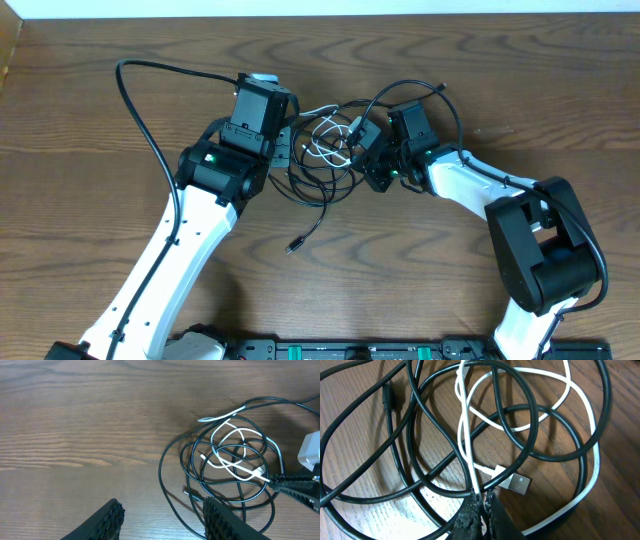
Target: Untangle cables
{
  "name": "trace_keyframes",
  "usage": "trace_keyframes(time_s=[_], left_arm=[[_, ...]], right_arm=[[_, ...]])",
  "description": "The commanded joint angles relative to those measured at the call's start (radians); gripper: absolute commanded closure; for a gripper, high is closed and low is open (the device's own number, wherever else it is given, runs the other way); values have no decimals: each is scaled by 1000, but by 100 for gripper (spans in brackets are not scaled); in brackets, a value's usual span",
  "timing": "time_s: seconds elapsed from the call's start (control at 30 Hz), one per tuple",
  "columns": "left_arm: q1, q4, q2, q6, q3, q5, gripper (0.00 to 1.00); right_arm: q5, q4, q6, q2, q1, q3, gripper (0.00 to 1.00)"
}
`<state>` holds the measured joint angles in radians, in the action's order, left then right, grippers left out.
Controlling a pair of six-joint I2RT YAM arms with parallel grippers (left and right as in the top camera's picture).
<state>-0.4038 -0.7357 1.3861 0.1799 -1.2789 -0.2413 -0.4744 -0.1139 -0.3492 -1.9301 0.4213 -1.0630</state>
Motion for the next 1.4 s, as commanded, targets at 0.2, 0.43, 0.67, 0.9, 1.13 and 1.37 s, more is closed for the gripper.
trace_keyframes(time_s=[0.2,0.43,0.67,0.9,1.13,1.37], left_arm=[[3,-1,8,3,-1,-2,48],[3,-5,8,10,-1,-2,48],[3,-5,8,10,-1,-2,48],[3,-5,8,10,-1,-2,48],[3,-5,8,10,-1,-2,48],[2,-13,8,10,-1,-1,48]], right_arm=[[-6,1,16,2,4,-5,66],[-6,2,11,-3,6,-5,65],[-6,-2,11,-3,6,-4,97],[-7,-3,52,11,5,-5,99],[-35,-85,121,260,-31,-28,99],[-32,-63,155,640,-52,-31,99]])
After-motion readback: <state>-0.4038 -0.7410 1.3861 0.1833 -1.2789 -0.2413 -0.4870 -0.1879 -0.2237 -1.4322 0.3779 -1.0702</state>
